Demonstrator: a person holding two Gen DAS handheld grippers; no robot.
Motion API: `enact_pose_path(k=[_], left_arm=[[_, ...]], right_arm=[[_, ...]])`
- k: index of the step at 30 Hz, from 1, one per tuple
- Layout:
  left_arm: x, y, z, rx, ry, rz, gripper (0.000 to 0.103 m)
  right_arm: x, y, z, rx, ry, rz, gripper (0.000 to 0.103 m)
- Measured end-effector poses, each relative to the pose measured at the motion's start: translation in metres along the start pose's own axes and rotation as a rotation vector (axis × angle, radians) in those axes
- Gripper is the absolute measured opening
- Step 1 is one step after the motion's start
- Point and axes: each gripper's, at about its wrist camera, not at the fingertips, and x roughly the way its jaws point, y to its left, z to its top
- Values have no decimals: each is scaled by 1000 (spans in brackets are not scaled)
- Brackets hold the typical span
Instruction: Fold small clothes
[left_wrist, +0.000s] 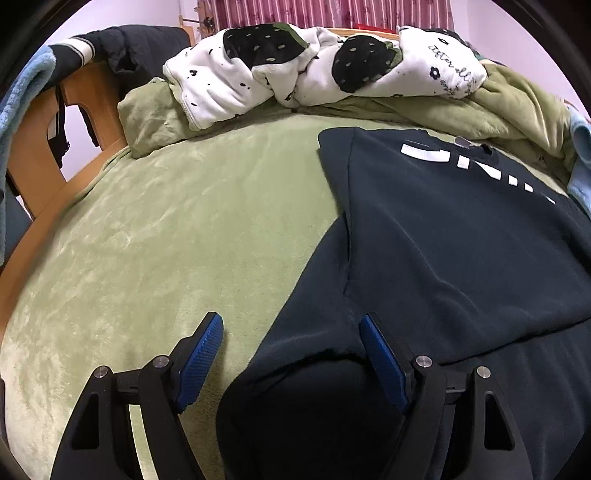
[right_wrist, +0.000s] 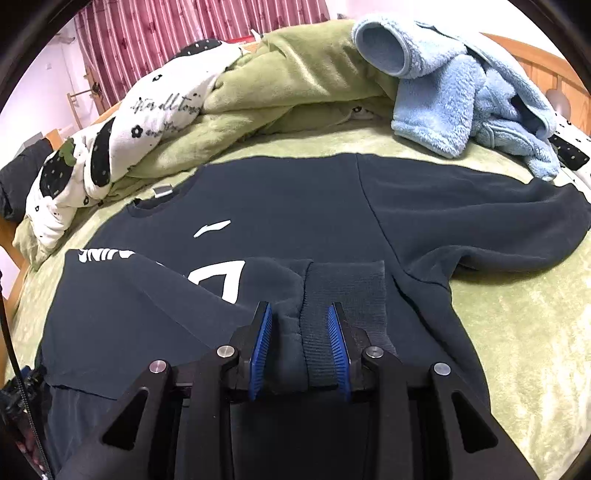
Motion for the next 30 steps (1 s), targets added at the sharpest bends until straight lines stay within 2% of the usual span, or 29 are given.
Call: enact_pose_path(k=[10,13,14,18,23,30], left_arm=[[-27,-6,3,-12,-43,10,76],[-39,-17,9,-27,-47,-32,76],[-44,-24,12,-37,-51,-57,76],[-54,-53,21,-72,-67,-119,76],[-59,-105,33,-39,-78,-157,76],[-53,-148,38,-51,-99,-184,76]], right_arm=[[-45,-16,25,-40,-118,-75,31],[-65,-37,36,-64,-129,-78,33],[-68,-45,39,-71,-128,-84,38],[-82,-98,48,-63,-141,-147,46],[-79,-167,47,-21,-121,-168,52],[-34,-251,36,109,-50,-160,53]])
